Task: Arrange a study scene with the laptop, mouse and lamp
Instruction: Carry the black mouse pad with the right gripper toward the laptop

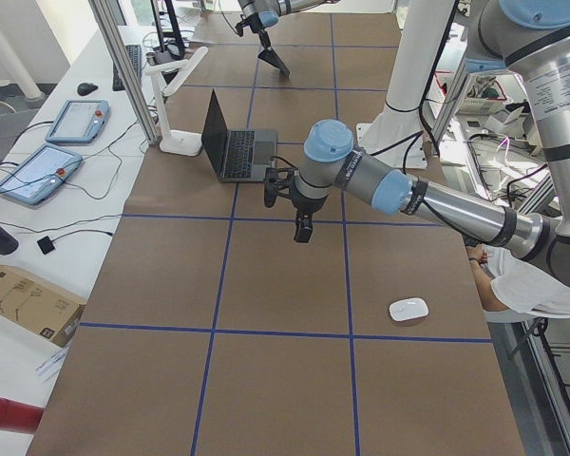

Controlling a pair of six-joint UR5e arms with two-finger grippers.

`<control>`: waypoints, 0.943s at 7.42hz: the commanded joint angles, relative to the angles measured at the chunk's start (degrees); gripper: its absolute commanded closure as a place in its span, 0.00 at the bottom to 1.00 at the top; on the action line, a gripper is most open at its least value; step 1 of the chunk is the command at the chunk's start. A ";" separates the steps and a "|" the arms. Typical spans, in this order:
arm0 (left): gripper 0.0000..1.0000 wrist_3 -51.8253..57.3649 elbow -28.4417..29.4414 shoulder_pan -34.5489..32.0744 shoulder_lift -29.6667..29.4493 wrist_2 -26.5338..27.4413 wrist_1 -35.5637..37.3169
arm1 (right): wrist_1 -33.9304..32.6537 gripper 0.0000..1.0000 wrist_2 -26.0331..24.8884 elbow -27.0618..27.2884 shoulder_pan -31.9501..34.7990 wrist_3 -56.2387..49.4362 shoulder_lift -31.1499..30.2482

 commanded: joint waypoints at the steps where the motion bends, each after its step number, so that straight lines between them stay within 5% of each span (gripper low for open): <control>1: 0.00 0.01 0.55 0.04 -0.16 0.00 0.00 | 11.44 1.00 4.92 -1.70 -3.26 14.57 2.14; 4: 0.00 0.01 0.99 0.04 -0.43 0.00 0.00 | 17.62 1.00 5.97 -13.10 -4.22 15.42 9.78; 7: 0.00 0.01 0.99 -0.05 -0.25 0.00 -0.09 | 17.62 1.00 8.69 -16.90 -7.38 15.60 14.45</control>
